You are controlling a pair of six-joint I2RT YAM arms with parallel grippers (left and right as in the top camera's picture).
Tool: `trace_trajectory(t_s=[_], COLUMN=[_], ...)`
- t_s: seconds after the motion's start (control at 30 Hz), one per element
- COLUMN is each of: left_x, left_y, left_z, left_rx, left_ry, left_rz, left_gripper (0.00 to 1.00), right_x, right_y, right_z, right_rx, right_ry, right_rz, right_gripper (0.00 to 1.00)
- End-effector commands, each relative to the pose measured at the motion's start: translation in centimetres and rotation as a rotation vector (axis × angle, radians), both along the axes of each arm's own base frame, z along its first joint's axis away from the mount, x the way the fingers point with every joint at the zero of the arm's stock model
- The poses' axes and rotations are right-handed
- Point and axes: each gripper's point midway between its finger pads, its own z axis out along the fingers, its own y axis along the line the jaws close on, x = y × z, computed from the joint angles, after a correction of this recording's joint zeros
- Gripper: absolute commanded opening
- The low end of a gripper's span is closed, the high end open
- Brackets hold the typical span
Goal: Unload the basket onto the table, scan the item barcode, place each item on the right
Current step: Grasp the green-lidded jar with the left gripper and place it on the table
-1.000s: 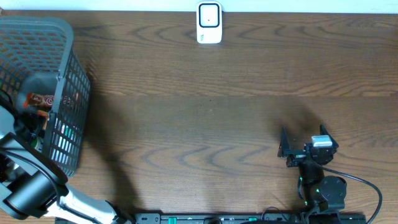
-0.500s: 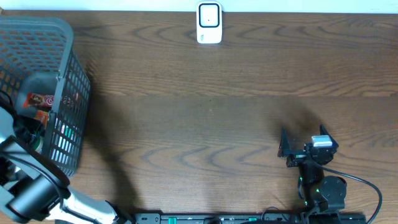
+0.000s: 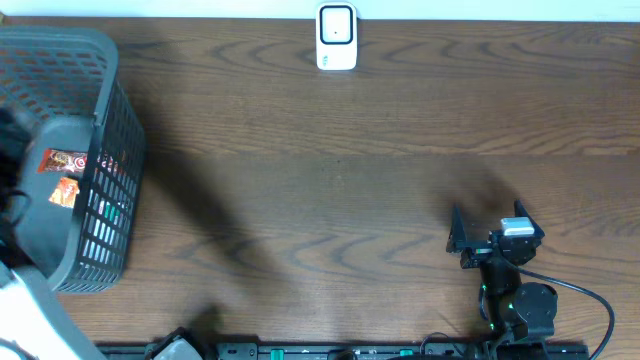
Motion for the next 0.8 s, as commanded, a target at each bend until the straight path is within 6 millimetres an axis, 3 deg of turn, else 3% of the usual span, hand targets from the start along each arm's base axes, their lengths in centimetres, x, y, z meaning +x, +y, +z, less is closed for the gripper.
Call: trace_trajectory(t_s=[0.0,0.13,0.2,0.53,0.67,0.77], left_x=[1.1,1.7,2.2,4.7,5.7,6.5], left_y=[-7.6,-15.0,-18.1,-28.4,-32.7,-34.5], left_z=[2.6,2.4,0.4,-16.1,-21.8,-25.3], left_rx=[-0.076,-0.088,-0.077,0.202,0.195,0.104], left_ry=[-0.116,-0.097,-0.027,0.486,0.610,0.671], left_rz=[-0.269,-0.507,-0.588,-0.764,-0.822,-0.729], left_gripper=[0.51,0.51,0.51,0.52,0.52,0.52], right_x=[0.0,0.0,0.0,0.0,0.0,0.0], right_y=[-0.3,-0.3,-0.3,-0.3,-0.3,-0.3], right_z=[0.0,0.0,0.0,0.0,0.0,0.0], right_rx=[0.016,0.016,0.016,0.016,0.016,0.016], right_ry=[0.000,0.000,0.000,0.000,0.000,-0.001], right_rz=[-0.016,-0.016,-0.016,-0.016,-0.016,-0.016], right_gripper=[0.99,0.99,0.99,0.99,0.99,0.99])
